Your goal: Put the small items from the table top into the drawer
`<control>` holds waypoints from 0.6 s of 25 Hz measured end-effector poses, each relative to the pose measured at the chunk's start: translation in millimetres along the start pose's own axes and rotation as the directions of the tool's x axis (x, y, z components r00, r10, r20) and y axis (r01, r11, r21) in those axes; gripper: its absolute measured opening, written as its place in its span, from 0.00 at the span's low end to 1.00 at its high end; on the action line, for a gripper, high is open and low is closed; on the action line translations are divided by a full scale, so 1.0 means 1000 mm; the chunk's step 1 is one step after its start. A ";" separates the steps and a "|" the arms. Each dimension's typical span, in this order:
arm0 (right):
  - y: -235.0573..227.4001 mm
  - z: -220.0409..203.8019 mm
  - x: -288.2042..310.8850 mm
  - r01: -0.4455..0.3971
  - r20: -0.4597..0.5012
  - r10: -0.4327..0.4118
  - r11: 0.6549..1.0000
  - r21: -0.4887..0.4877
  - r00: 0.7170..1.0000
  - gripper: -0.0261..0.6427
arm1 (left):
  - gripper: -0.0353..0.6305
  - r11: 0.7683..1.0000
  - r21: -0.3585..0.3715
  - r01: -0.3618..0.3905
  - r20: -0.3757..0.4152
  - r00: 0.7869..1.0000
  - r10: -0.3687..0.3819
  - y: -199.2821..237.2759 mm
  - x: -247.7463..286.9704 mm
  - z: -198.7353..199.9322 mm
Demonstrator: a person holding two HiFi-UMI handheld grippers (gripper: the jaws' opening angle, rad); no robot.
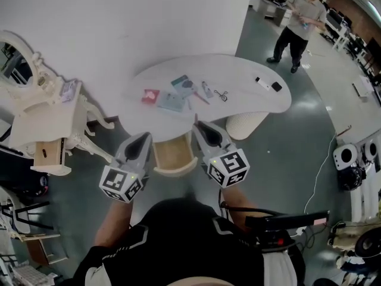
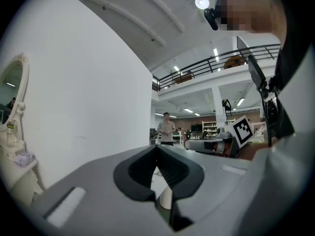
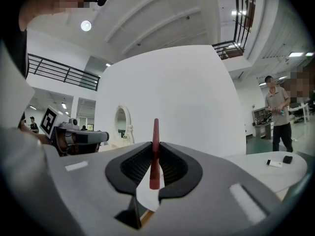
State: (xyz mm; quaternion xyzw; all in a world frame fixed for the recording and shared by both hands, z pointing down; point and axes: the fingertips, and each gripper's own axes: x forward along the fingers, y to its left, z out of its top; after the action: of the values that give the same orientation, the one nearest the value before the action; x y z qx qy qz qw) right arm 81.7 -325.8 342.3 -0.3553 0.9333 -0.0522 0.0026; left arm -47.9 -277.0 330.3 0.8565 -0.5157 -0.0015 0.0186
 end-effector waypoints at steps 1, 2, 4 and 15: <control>-0.003 -0.001 0.002 -0.012 -0.006 0.012 1.000 0.001 1.000 0.11 | 0.05 1.000 -0.004 -0.010 -0.004 1.000 0.010 0.000 0.002 -0.002; -0.004 -0.002 0.005 -0.026 -0.014 0.026 1.000 0.001 1.000 0.11 | 0.05 1.000 -0.006 -0.021 -0.008 1.000 0.021 0.001 0.003 -0.003; -0.005 -0.004 0.010 -0.054 -0.030 0.054 0.999 -0.003 0.998 0.11 | 0.05 0.999 -0.010 -0.041 -0.013 0.999 0.041 0.005 0.005 -0.005; 0.007 -0.017 0.051 -0.076 -0.072 0.076 0.997 0.000 0.995 0.11 | 0.05 0.998 -0.020 -0.053 -0.043 0.998 0.053 0.048 0.001 -0.015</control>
State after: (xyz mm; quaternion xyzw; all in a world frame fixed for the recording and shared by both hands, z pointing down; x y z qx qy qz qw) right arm 38.3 -353.0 360.1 -0.3176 0.9457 -0.0634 -0.0295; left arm -90.1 -299.7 347.4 0.8422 -0.5377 0.0119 0.0387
